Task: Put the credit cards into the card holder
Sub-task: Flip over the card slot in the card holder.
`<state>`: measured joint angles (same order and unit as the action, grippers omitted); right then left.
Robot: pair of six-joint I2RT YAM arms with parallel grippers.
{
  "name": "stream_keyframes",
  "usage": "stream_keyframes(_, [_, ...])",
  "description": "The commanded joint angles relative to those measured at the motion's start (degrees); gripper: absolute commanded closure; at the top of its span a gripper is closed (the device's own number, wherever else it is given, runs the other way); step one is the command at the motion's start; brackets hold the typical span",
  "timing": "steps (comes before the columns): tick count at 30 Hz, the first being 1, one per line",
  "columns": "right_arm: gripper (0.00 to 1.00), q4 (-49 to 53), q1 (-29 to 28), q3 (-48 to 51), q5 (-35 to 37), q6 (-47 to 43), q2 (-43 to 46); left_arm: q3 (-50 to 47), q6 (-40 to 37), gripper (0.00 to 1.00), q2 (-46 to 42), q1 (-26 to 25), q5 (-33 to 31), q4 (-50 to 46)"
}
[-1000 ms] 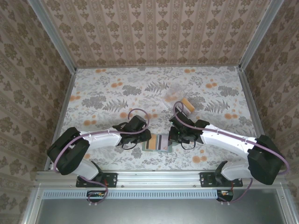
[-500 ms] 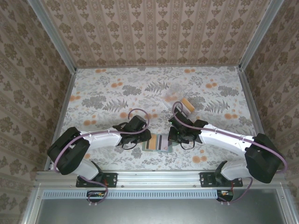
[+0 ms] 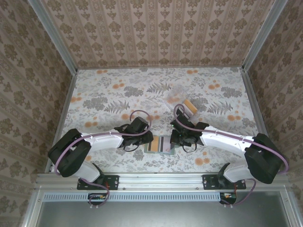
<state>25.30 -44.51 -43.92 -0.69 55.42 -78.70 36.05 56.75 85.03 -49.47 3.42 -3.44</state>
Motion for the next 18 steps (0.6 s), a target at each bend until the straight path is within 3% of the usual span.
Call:
stream_keyframes(1, [1.0, -1.6, 0.1, 1.2, -0.6, 0.7, 1.4, 0.0, 0.4, 0.59, 1.6, -1.2, 2.6, 0.0])
stream_keyframes(18, [1.0, 0.1, 0.0, -0.4, -0.3, 0.3, 3.4, -0.1, 0.5, 0.59, 1.7, -1.3, 2.6, 0.1])
